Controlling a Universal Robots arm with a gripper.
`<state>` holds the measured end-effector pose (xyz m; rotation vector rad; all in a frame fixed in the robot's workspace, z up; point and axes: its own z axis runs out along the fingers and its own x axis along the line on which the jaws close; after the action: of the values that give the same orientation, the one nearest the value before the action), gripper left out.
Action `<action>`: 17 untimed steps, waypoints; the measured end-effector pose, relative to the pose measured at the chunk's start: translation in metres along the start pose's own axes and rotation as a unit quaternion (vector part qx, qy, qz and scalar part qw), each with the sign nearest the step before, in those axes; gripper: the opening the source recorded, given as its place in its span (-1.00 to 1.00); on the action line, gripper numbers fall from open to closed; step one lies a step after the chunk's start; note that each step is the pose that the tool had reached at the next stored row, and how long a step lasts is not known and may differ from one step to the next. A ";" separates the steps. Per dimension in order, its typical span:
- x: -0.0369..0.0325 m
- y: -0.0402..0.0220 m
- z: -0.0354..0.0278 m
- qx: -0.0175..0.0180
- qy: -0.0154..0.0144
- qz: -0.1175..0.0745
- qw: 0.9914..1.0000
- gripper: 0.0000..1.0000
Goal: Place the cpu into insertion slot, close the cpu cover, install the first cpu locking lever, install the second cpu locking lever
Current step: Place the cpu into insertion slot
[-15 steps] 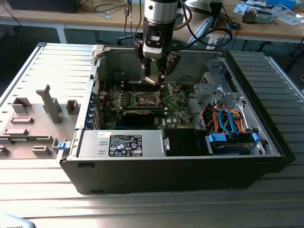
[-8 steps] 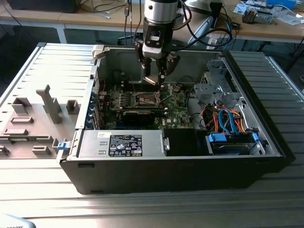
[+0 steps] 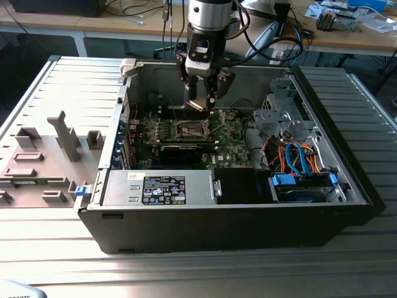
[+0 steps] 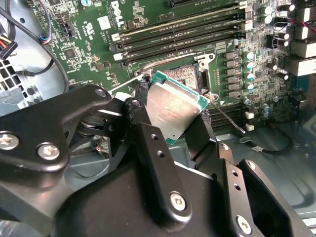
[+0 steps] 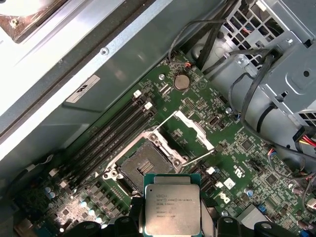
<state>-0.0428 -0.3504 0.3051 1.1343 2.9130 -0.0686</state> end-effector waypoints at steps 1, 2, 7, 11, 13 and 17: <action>0.0000 0.0000 0.0000 0.000 0.000 0.001 1.000 0.09; 0.0000 0.0000 0.0000 0.000 0.000 0.002 1.000 0.09; 0.0000 0.0000 0.0001 0.001 -0.001 0.006 1.000 0.09; 0.0000 0.0000 0.0001 0.001 -0.001 0.008 1.000 0.09; 0.0000 0.0000 0.0002 0.002 -0.001 0.010 1.000 0.09; 0.0000 0.0000 0.0002 0.002 -0.001 0.012 1.000 0.09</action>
<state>-0.0428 -0.3504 0.3049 1.1701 2.8974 -0.0755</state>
